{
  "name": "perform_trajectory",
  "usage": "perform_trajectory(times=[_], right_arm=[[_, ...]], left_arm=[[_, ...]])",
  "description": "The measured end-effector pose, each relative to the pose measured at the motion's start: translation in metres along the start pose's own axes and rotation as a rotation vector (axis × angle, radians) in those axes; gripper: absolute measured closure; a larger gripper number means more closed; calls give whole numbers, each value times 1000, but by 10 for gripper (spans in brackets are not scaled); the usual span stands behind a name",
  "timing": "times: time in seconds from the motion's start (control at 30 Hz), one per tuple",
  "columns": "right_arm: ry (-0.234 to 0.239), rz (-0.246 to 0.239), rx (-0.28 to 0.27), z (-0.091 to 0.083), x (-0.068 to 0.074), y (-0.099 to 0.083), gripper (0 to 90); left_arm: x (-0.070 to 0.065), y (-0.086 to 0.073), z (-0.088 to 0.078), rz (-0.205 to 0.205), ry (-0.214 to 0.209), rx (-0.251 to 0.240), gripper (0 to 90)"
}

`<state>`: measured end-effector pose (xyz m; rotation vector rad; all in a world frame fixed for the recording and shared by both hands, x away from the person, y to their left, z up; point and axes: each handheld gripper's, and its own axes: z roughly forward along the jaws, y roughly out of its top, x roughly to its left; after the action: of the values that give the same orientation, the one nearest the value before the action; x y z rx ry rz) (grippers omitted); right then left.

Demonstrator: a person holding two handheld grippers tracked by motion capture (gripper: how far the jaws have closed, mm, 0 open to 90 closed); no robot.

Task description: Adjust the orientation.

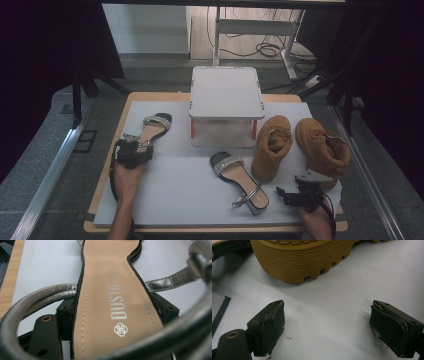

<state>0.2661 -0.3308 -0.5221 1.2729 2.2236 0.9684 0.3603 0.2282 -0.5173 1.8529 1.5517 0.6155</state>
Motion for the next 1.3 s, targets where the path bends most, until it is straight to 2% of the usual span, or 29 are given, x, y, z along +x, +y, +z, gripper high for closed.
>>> perform_trajectory(times=[0.3,0.43,0.47,0.67,1.3], right_arm=[[0,0,0,0,0,0,127],[0,0,0,0,0,0,127],[0,0,0,0,0,0,127],[0,0,0,0,0,0,127],[0,0,0,0,0,0,127]], left_arm=[[3,0,0,-8,-12,-4,380],[3,-2,-1,-4,-19,-31,383],[5,-2,-2,-13,-34,-43,383],[6,-2,-8,5,-50,-57,386],[4,-5,-16,8,-102,-68,388]])
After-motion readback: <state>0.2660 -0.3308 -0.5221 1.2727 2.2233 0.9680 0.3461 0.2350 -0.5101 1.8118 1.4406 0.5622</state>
